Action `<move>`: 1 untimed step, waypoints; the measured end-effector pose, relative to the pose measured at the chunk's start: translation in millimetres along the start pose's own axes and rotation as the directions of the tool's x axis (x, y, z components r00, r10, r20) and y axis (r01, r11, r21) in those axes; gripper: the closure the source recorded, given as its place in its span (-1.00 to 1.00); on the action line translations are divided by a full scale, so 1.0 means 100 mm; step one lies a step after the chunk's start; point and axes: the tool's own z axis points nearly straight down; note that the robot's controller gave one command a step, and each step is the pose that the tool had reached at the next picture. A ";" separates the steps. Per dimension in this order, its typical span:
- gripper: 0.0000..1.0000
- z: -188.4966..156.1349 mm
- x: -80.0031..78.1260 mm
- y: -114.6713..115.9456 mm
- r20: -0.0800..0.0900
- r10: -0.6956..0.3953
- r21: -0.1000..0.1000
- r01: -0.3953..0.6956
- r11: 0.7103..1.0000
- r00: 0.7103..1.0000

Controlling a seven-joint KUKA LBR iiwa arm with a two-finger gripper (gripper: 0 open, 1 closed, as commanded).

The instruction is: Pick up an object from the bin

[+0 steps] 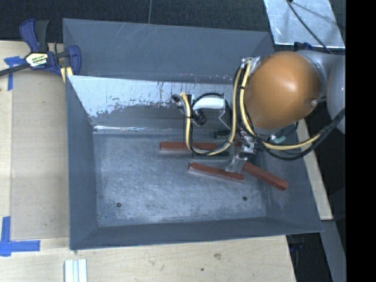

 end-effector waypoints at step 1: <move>1.00 -0.11 0.09 -0.92 0.006 -0.137 0.005 0.137 0.991 0.991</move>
Offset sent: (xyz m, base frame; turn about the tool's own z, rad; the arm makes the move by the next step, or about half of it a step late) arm 0.0297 0.0832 0.0108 -0.1345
